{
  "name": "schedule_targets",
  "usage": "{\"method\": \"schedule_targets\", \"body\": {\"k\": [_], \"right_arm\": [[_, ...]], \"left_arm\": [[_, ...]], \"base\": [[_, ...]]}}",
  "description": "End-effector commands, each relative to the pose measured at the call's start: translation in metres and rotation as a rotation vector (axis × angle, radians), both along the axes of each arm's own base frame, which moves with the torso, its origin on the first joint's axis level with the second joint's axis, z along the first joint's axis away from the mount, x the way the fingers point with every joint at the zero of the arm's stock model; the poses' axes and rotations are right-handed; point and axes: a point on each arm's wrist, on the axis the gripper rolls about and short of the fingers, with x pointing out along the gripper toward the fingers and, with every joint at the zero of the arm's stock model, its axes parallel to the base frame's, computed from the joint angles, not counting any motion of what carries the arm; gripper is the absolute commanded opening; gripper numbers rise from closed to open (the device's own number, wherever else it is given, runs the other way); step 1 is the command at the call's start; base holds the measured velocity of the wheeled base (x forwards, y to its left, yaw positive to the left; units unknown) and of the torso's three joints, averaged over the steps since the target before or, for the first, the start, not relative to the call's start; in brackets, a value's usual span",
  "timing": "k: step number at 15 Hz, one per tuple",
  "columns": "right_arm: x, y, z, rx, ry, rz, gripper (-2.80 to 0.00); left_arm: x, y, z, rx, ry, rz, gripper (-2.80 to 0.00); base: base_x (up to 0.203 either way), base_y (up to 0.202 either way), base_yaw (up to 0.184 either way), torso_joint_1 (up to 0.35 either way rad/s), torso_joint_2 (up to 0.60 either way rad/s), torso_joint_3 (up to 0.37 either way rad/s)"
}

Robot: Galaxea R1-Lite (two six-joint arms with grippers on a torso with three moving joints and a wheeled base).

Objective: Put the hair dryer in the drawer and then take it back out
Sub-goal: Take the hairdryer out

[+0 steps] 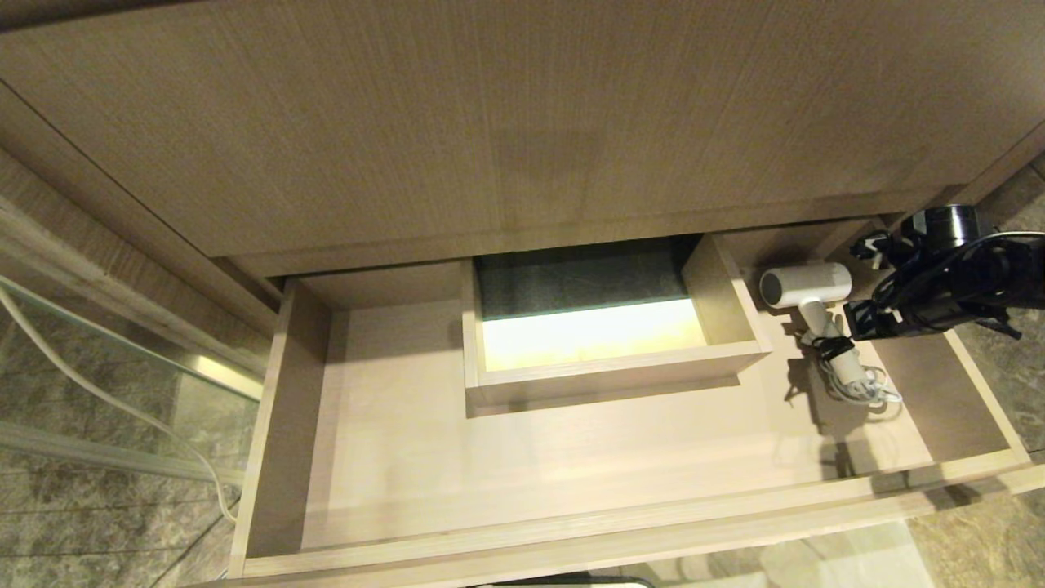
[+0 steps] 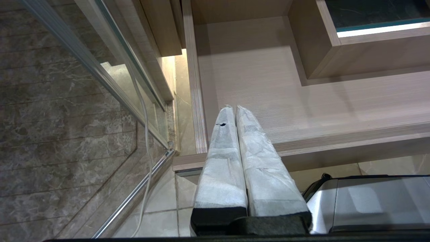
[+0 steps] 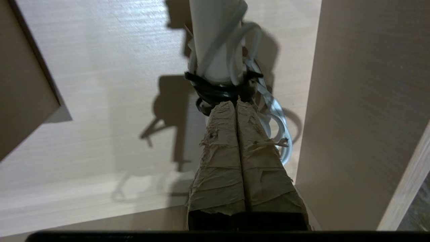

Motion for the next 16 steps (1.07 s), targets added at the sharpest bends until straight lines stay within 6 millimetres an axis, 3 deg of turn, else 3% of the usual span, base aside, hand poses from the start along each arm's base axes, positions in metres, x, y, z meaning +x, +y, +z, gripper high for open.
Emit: {"method": "schedule_targets", "body": {"k": [1, 8, 16], "right_arm": [[-0.001, -0.002, -0.006, 0.004, 0.023, -0.006, 0.0], [0.036, -0.01, -0.038, 0.035, 0.011, 0.022, 0.0], [0.062, -0.023, -0.066, 0.07, -0.049, 0.06, 0.0]], "left_arm": [[0.0, 0.0, 0.0, 0.0, 0.001, -0.001, -2.8], [0.0, 0.0, 0.0, 0.0, 0.001, 0.0, -2.8], [0.0, 0.0, 0.0, 0.0, 0.001, 0.001, -2.8]], "base": [[0.0, 0.0, 0.0, 0.0, 0.0, 0.0], [0.0, 0.0, 0.0, 0.0, 0.0, 0.0], [0.0, 0.0, 0.0, 0.0, 0.0, 0.0]]}}
